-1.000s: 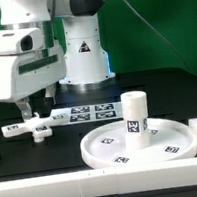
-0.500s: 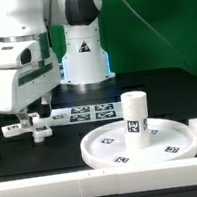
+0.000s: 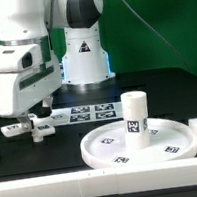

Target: Assemble round table

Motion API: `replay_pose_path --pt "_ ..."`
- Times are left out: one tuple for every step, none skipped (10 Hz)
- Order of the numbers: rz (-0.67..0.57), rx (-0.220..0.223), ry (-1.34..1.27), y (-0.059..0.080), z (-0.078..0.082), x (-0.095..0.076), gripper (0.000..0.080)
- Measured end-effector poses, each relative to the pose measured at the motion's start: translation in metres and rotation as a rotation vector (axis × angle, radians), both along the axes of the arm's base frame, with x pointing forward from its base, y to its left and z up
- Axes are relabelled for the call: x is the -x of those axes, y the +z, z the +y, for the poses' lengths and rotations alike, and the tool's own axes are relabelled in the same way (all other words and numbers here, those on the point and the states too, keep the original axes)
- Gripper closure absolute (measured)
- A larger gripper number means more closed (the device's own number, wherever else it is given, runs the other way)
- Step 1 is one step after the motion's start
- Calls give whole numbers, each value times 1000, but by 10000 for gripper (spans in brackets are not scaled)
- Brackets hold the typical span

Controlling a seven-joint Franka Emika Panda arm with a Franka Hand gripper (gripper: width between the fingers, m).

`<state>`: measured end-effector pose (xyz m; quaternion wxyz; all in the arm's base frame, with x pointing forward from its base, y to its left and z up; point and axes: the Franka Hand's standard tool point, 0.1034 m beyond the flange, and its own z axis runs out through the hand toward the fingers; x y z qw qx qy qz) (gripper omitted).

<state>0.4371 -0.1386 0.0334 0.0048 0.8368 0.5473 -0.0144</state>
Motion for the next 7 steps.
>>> replay_pose_path --pt "0 0 -1 0 -1 0 150" --pt "-1 0 -1 1 0 0 150" --pt "-1 0 -1 1 -1 0 150" --pt "2 0 -4 0 -2 2 150" --pt "7 -1 -8 -3 -3 4 150" --pt "10 -1 -10 -4 -4 5 150" --pt "11 -1 -10 -5 -4 5 150"
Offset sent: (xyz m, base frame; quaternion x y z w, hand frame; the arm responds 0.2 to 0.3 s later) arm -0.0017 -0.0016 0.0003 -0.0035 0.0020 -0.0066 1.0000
